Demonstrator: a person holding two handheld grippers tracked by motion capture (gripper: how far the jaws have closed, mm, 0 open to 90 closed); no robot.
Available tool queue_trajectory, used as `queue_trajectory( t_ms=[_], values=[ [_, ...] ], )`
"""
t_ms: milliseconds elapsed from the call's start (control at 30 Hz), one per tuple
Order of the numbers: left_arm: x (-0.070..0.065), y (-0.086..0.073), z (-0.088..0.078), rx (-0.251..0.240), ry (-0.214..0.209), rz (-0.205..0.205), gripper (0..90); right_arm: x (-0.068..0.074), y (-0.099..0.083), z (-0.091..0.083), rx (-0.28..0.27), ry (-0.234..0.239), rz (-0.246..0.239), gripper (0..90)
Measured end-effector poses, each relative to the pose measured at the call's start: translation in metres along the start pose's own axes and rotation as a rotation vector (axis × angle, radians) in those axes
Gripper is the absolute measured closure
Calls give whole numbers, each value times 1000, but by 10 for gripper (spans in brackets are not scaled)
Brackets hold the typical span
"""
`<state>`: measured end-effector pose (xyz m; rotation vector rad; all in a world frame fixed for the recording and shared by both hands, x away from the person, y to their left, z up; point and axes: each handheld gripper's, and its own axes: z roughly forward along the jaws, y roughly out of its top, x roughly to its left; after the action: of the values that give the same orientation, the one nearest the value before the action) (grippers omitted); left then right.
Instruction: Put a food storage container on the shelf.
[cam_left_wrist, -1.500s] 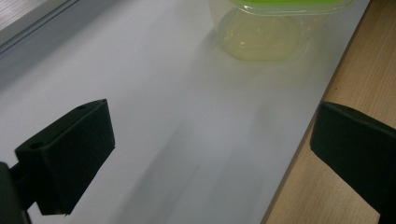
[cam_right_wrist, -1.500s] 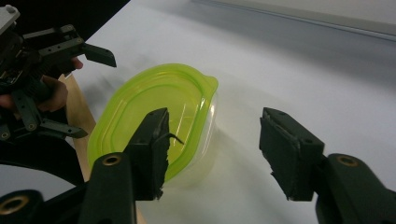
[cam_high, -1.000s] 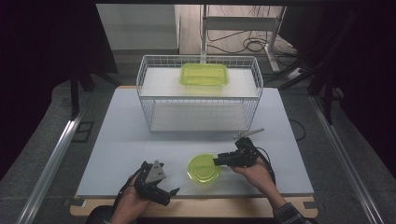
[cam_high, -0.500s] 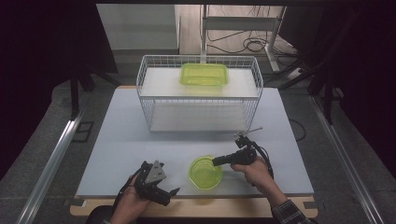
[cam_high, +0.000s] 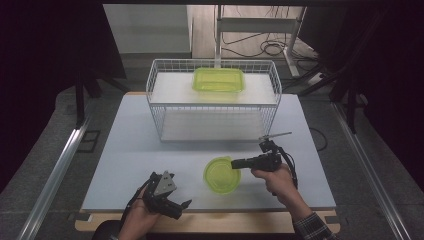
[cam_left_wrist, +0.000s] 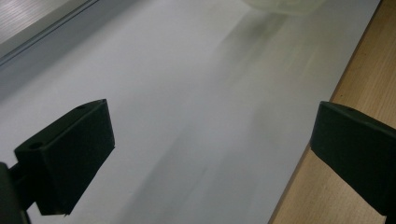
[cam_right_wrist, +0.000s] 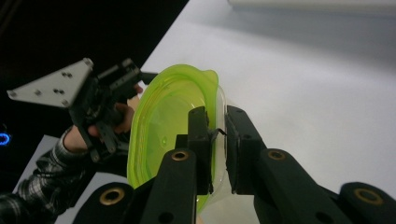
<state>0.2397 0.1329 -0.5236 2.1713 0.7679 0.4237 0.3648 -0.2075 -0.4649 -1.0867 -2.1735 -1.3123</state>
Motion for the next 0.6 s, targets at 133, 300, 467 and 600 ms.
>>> queue_trajectory(
  t_ms=[133, 300, 467, 600],
  values=[
    [0, 0, 0, 3, 0, 0, 0, 3, 6, -8, -29, 1, 6, 806],
    [0, 0, 1, 6, 1, 1, 0, 7, 12, -17, -58, 1, 1, 806],
    [0, 0, 1, 7, 2, 3, 0, 15, 22, -27, -90, -2, -3, 806],
    [0, 0, 1, 6, 4, 3, 0, 20, 32, -33, -116, -9, -14, 806]
  ],
)
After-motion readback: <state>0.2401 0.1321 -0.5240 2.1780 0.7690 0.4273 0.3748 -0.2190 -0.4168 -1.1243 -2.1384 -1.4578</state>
